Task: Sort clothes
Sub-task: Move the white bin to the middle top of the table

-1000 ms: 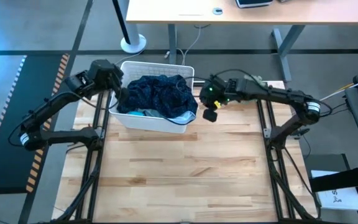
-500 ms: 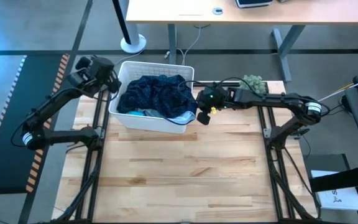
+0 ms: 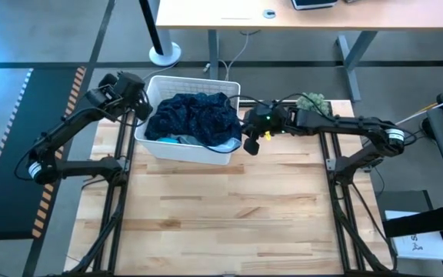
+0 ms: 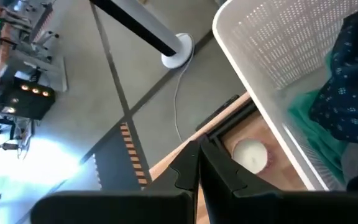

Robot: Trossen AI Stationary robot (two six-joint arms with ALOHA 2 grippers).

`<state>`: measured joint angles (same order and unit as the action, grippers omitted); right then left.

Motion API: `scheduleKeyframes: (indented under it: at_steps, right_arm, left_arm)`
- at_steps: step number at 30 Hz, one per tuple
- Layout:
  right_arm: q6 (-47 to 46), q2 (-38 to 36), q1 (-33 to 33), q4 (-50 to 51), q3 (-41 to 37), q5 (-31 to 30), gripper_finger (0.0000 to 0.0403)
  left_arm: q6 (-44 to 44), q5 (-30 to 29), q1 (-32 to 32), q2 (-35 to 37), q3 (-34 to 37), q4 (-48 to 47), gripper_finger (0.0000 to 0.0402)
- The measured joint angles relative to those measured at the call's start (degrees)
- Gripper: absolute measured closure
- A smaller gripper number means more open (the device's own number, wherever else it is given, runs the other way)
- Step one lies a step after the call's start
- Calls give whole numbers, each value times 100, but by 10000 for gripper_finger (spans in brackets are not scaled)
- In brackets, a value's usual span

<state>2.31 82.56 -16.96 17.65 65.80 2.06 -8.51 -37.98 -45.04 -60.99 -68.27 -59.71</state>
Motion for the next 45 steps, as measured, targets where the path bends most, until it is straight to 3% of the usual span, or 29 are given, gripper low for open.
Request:
scheduleKeyframes:
  at_steps: [4,13,18,24,34,42,45]
  right_arm:
    - [2,-2,84,-164,223,-4,403]
    - [45,-17,268,-162,574,-9,403]
    - [22,-43,312,-153,625,-11,403]
    - [-174,56,309,-313,625,-246,403]
    - [-475,196,315,-220,986,-360,403]
    - [-351,85,428,1956,1903,-250,403]
    - [-370,101,517,2353,1903,-33,403]
  left_arm:
    - [54,708,-37,-73,172,73,401]
    - [22,993,-35,-229,1161,1058,401]
    - [27,1234,105,-160,1377,1478,401]
    - [206,1961,533,-35,1466,1714,401]
    - [676,2125,1577,-127,1573,2166,401]
    - [1115,2122,2173,-108,1591,2278,401]
    - [1129,2112,2193,11,1591,2500,401]
